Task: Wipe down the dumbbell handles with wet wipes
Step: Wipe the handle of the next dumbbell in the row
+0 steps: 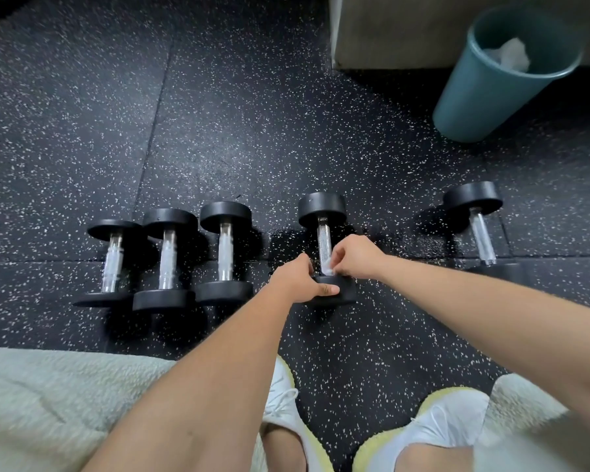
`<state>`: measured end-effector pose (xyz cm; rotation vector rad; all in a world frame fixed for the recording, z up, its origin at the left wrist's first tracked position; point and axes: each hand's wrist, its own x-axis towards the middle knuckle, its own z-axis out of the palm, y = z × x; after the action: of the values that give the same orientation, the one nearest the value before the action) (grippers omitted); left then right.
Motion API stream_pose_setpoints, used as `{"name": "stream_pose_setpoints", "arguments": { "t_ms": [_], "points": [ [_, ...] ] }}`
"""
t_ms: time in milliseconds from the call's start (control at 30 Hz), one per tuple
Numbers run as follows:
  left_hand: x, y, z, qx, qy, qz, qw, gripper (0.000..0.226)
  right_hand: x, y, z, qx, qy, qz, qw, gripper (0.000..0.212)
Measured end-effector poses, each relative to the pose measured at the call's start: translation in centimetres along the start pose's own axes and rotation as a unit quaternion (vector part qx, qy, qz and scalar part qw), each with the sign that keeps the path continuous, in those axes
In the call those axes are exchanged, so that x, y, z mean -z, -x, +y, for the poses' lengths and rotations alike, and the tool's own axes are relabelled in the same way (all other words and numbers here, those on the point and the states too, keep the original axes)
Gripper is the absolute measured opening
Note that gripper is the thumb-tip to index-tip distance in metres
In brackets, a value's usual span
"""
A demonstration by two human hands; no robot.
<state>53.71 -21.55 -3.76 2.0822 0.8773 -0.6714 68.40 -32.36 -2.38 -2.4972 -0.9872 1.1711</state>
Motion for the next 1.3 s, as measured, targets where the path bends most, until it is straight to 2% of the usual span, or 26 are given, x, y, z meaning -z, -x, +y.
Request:
{"name": "stream_pose_setpoints", "arguments": {
  "t_ms": [67, 200, 267, 367, 467, 533, 600, 733, 933, 1100, 1133, 1200, 1300],
  "points": [
    [0.2, 0.1, 0.0, -0.003, -0.002, -0.006, 1.000, 0.070, 0.6, -0.1, -0.2, 0.005, 0.002, -0.003, 1.000, 0.018],
    [0.0, 0.0, 0.0, -0.005, -0.006, -0.011, 1.000, 0.061, 0.5, -1.4, -2.0, -0.024, -0.067, 0.117, 0.991, 0.012],
    [-0.1, -0.1, -0.1, -0.004, 0.001, -0.012, 1.000, 0.061, -0.5, -1.6, -2.3, -0.043, -0.077, 0.135, 0.987, 0.013],
    [0.4, -0.2, 0.0, -0.011, 0.014, -0.029, 0.999, 0.056, -1.7, -1.2, -2.1, -0.035, -0.043, 0.100, 0.993, 0.023],
    [0.7, -0.7, -0.3, -0.015, 0.025, -0.042, 0.999, 0.061, -1.9, -1.1, -1.9, -0.011, 0.013, 0.021, 1.000, 0.015],
    [0.5, -1.0, -0.7, -0.011, 0.028, -0.044, 0.999, 0.056, -1.1, -1.3, -2.2, -0.002, 0.056, -0.023, 0.998, 0.012],
    [0.5, -1.0, -0.8, -0.011, 0.034, -0.045, 0.998, 0.053, -0.1, -1.6, -2.8, 0.008, 0.060, -0.002, 0.998, 0.015],
    [0.5, -0.5, -0.8, -0.014, 0.039, -0.037, 0.998, 0.049, 0.8, -2.5, -3.4, 0.001, 0.011, 0.112, 0.994, 0.014],
    [0.5, -0.3, -1.2, -0.016, 0.048, -0.026, 0.998, 0.056, -2.0, -1.8, -2.7, -0.008, -0.002, 0.105, 0.994, 0.015],
    [0.8, 0.0, -0.9, -0.012, 0.050, -0.037, 0.998, 0.057, -1.5, -0.6, -1.6, 0.006, 0.059, 0.012, 0.998, 0.005],
    [0.8, 0.0, -0.8, -0.012, 0.050, -0.036, 0.998, 0.057, -1.0, -1.0, -1.7, 0.004, 0.054, 0.023, 0.998, 0.005],
    [0.6, -0.1, -0.8, -0.012, 0.050, -0.022, 0.998, 0.058, 0.1, -2.4, -2.1, -0.014, 0.005, 0.100, 0.995, 0.010],
    [-0.2, -0.2, -0.7, -0.022, 0.045, 0.018, 0.999, 0.056, 1.1, -4.2, -3.1, -0.084, -0.124, 0.217, 0.965, 0.006]
  ]
}}
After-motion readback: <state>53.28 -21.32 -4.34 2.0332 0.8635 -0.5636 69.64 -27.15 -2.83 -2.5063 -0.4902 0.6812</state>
